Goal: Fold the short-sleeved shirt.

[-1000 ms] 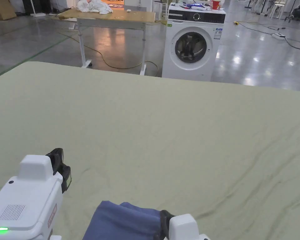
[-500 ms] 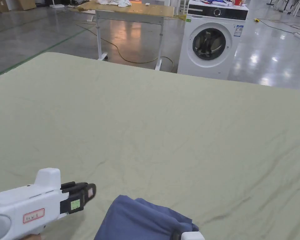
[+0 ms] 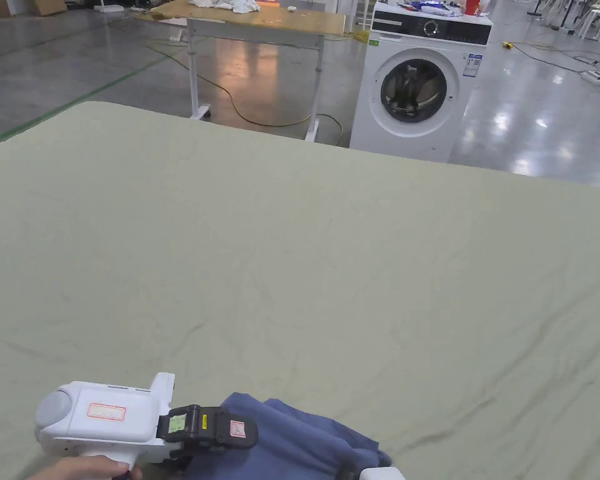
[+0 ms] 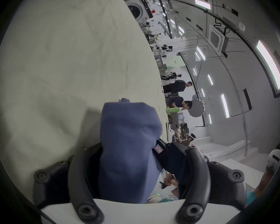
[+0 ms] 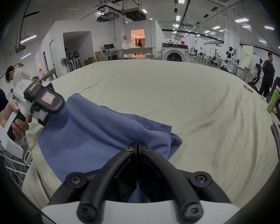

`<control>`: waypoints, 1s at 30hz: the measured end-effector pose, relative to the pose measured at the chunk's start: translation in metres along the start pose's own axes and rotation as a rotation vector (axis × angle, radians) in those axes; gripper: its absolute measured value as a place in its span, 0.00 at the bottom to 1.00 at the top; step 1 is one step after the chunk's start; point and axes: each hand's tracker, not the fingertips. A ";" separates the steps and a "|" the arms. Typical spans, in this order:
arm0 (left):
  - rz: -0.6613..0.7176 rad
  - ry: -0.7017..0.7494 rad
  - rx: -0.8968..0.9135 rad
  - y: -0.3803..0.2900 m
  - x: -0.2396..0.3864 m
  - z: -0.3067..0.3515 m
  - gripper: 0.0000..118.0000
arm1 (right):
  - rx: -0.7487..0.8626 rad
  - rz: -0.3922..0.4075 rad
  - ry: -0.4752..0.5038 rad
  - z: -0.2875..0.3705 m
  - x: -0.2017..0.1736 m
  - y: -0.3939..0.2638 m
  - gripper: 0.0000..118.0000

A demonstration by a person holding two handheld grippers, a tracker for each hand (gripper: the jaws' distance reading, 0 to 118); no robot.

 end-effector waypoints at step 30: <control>-0.113 0.404 0.288 0.037 0.076 0.213 0.17 | 0.308 -0.001 -0.184 0.032 0.102 0.139 0.00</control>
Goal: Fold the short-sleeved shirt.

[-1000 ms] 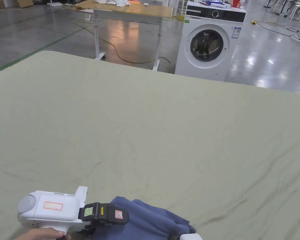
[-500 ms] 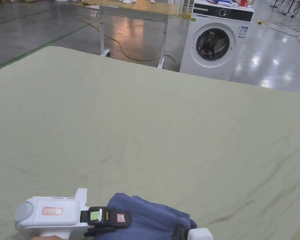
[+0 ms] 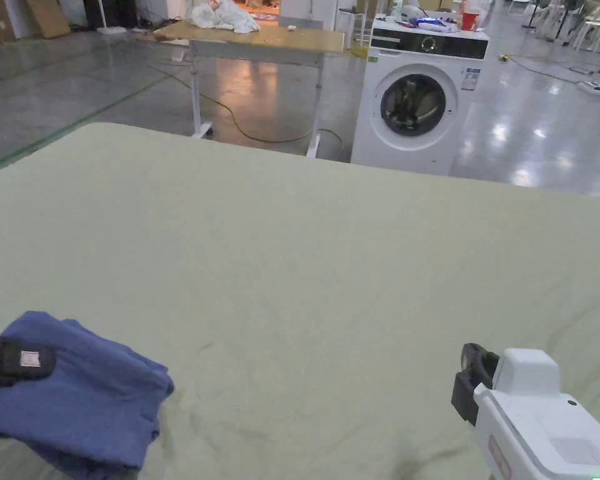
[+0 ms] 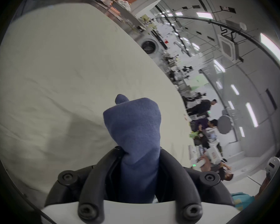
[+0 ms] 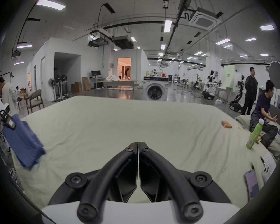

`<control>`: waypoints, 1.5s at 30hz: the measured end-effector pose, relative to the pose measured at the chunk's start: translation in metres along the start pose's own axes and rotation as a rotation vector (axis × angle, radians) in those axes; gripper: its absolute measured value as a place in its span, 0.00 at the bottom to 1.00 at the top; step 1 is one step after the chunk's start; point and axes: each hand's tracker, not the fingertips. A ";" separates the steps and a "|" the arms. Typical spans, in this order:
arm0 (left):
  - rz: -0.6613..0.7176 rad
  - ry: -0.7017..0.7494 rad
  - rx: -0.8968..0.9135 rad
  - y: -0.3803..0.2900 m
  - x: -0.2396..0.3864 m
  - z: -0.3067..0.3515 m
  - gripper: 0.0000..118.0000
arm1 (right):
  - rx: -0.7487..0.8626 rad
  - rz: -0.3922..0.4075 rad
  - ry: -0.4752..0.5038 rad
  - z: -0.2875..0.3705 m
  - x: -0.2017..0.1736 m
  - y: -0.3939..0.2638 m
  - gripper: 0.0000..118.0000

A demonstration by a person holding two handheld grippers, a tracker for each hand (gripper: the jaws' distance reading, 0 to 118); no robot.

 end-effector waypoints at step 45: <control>-0.729 0.473 0.705 -0.180 0.171 -0.295 0.19 | 0.067 -0.064 -0.095 -0.006 0.021 0.011 0.00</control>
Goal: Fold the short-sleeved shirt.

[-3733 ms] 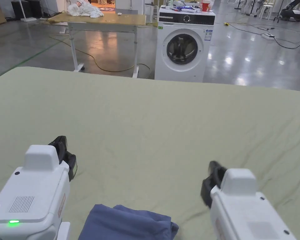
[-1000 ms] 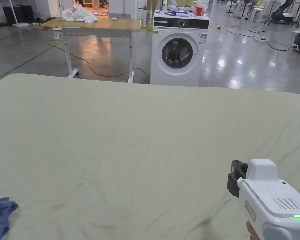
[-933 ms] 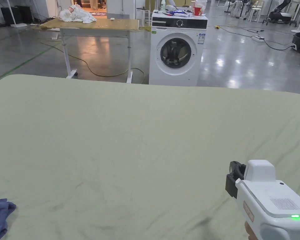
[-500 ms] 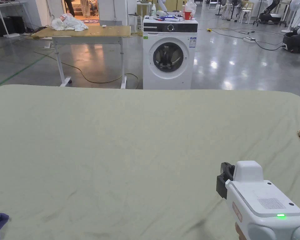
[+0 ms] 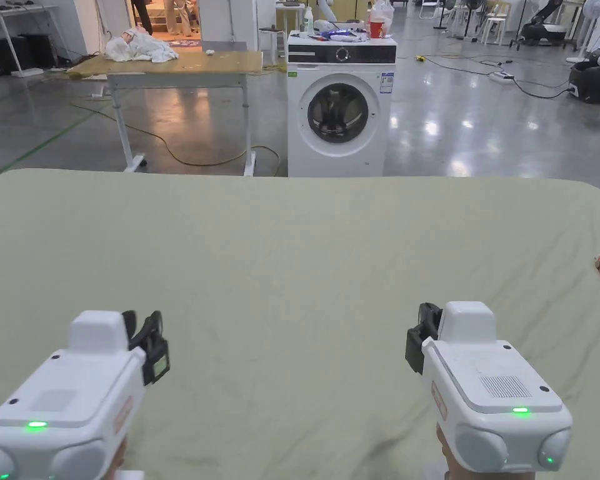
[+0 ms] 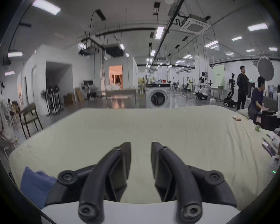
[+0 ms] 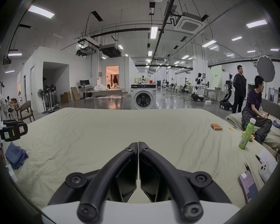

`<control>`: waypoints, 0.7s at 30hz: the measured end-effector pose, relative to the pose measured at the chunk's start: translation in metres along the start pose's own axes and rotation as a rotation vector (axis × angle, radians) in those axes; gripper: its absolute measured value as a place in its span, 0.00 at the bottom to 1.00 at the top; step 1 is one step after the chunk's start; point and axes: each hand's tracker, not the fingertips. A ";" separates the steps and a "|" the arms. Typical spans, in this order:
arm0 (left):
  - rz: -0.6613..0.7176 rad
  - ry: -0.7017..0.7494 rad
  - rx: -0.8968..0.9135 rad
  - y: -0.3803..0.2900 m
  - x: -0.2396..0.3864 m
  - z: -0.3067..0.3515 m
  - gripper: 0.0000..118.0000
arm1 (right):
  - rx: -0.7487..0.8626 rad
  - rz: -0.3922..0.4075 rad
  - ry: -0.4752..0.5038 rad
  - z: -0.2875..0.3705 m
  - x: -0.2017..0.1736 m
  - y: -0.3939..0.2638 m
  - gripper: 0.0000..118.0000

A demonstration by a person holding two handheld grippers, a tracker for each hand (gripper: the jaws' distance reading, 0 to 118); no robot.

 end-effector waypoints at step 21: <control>-0.030 0.089 0.114 0.003 0.029 -0.010 0.00 | 0.086 0.024 -0.052 0.008 0.001 -0.004 0.00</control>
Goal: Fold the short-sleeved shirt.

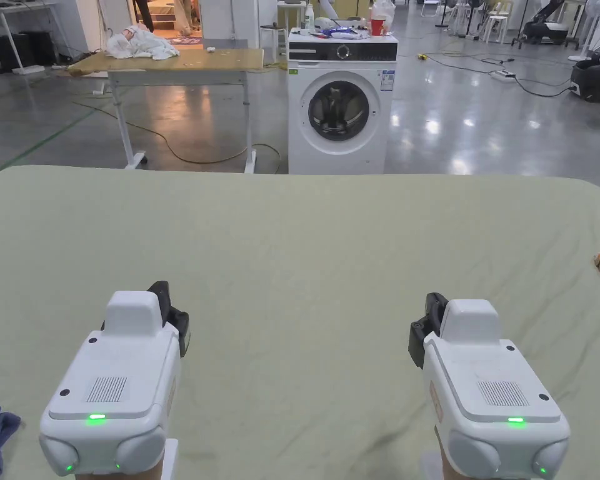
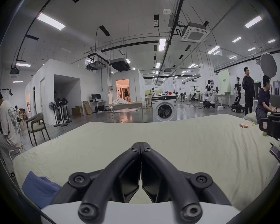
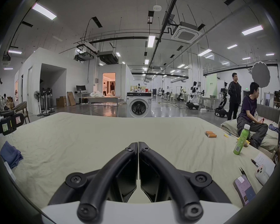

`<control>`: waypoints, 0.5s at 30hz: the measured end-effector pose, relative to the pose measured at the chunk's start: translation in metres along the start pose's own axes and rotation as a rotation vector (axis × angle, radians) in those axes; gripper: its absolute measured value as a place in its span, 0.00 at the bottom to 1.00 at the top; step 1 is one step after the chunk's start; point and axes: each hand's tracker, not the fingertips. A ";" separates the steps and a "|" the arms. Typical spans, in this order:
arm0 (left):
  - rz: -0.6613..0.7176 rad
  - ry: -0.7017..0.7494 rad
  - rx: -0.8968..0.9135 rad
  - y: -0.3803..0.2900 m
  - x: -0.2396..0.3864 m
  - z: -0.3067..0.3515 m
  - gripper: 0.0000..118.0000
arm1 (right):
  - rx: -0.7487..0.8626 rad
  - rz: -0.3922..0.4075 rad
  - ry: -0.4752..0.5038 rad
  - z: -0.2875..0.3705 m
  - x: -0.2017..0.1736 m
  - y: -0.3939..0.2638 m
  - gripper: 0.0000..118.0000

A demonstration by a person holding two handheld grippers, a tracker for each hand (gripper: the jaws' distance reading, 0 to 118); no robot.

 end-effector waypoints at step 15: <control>0.032 0.014 0.026 0.010 -0.001 0.000 0.58 | 0.014 0.015 -0.030 0.000 0.003 0.002 0.67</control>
